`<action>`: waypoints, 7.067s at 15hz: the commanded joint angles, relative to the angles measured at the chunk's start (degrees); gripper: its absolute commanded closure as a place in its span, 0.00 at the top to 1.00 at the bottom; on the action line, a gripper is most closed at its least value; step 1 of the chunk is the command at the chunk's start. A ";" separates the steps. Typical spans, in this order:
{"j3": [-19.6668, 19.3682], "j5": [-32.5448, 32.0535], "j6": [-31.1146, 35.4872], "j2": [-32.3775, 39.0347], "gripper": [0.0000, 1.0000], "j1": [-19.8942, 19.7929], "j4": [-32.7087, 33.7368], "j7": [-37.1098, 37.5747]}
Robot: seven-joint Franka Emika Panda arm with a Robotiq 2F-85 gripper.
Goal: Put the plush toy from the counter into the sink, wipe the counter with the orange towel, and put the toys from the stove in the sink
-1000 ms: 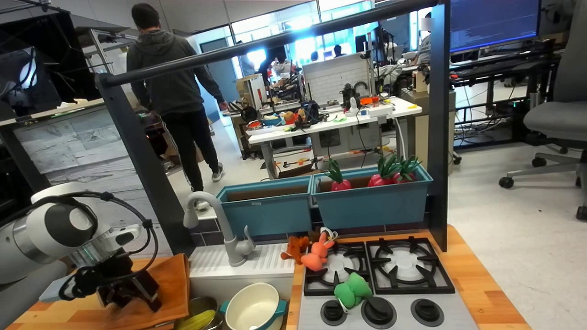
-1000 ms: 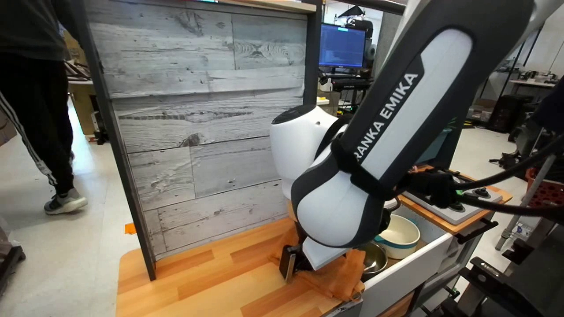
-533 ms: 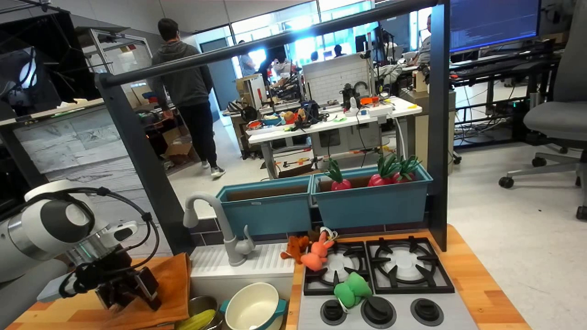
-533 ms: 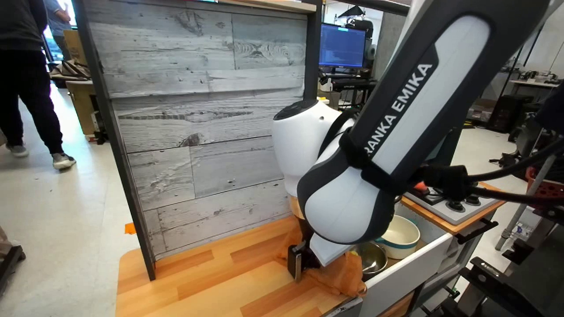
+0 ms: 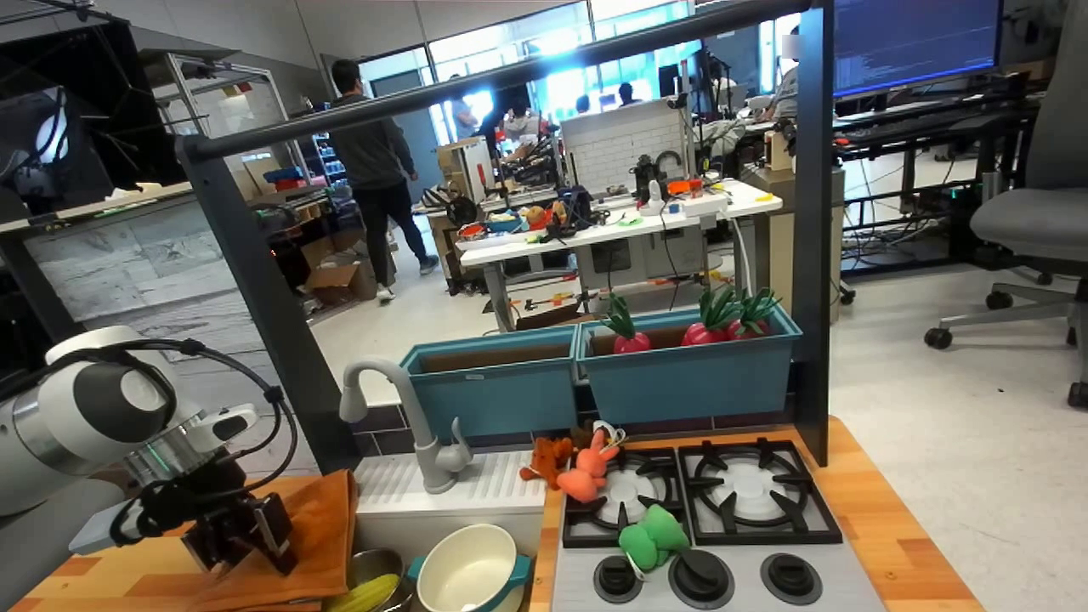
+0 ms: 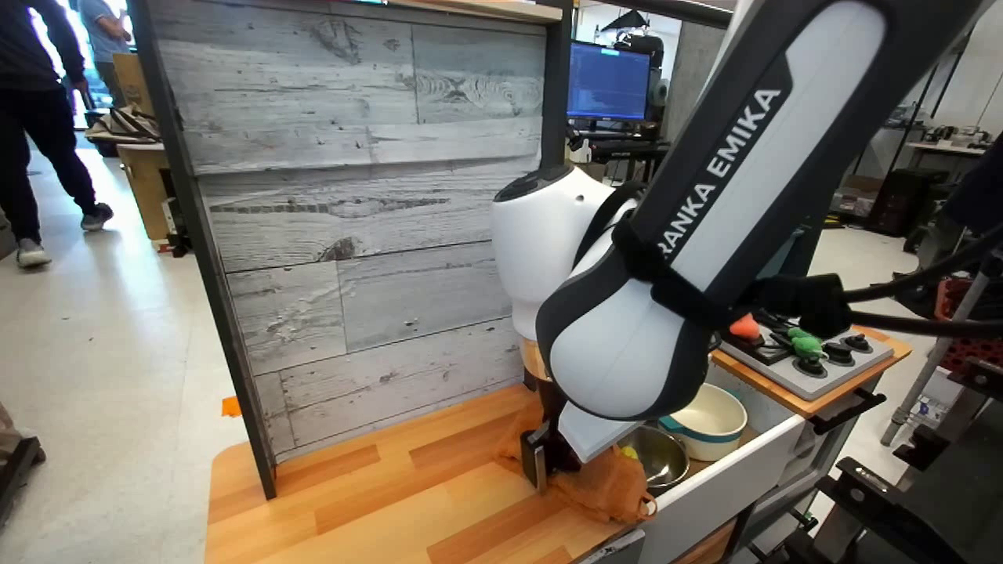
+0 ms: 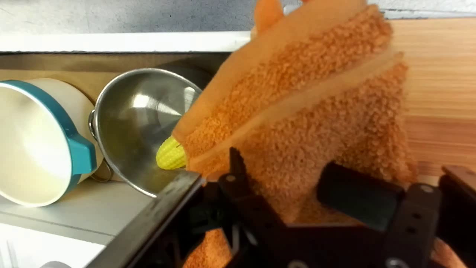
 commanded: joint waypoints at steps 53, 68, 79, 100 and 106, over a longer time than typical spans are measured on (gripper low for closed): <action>6.36 13.02 14.05 4.48 1.00 5.71 4.20 -2.13; 1.16 4.91 4.14 2.36 1.00 10.29 2.60 3.29; 1.61 7.84 -2.76 6.33 1.00 10.22 10.50 9.47; 12.08 10.58 2.87 8.78 1.00 0.99 15.20 7.52; -0.98 9.65 2.27 2.10 1.00 2.70 5.59 13.56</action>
